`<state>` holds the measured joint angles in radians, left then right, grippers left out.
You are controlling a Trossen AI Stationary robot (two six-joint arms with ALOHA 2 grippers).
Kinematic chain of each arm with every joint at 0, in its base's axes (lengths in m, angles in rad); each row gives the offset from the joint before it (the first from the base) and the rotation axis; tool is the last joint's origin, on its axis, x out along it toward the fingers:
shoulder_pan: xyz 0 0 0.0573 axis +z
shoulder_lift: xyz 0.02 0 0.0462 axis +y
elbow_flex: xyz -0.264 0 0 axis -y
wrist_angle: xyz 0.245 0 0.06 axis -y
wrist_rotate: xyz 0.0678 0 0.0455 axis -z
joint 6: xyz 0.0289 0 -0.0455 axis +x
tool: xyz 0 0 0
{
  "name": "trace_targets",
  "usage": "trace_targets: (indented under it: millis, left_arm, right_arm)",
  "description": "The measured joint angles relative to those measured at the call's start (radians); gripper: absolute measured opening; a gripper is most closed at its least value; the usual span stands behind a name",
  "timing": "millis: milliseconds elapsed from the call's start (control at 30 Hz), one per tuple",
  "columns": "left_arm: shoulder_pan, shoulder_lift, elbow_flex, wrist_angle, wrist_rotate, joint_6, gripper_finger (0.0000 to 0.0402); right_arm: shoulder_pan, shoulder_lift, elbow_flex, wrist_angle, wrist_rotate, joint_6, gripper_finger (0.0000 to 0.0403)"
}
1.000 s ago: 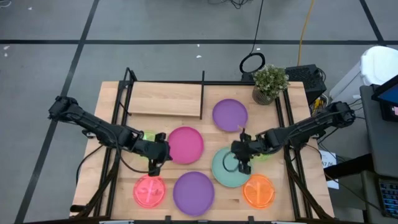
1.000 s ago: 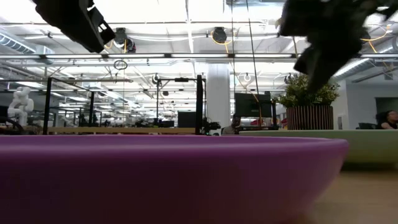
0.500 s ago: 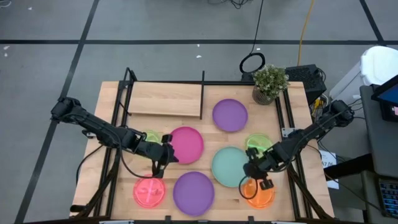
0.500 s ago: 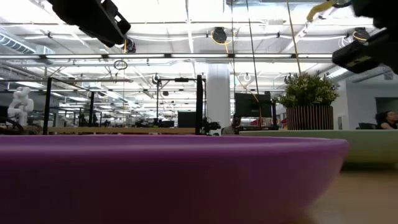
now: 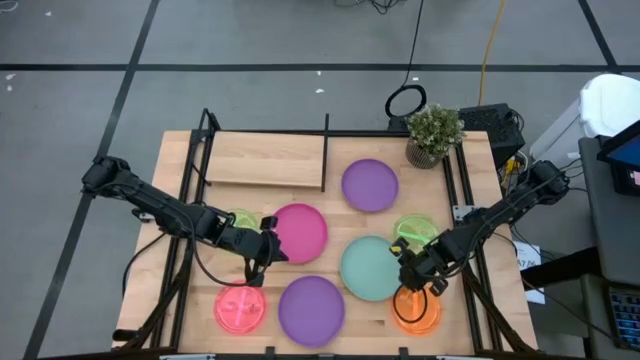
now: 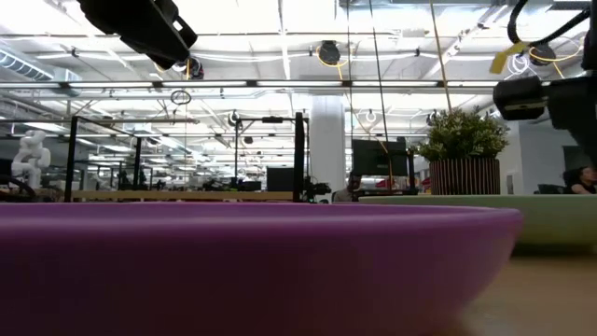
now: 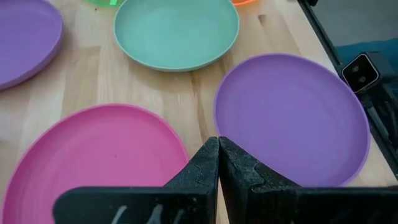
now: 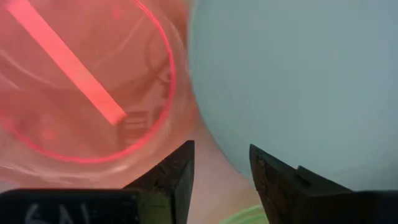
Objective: Place and stack plates onto a shelf
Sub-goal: Put the blue plate on the shelf
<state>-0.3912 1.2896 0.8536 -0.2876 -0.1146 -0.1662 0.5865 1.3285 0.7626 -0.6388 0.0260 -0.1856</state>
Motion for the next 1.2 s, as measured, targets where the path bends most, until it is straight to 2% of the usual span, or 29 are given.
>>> trace_targets:
  millis: [467,800,1200]
  left_arm:
    - [0.000,0.000,0.000,0.001,0.000,0.007,0.0015]
    - [0.000,0.000,0.000,0.002,-0.017,0.011,0.0015]
    - [0.000,0.000,-0.001,0.054,-0.028,0.017,0.0015]
  right_arm:
    - [0.000,0.000,-0.117,0.113,0.059,-0.212,0.0095]
    - [-0.005,0.000,-0.118,0.181,0.088,-0.329,0.0009]
    - [-0.005,0.000,-0.111,0.332,0.214,-0.411,0.0002]
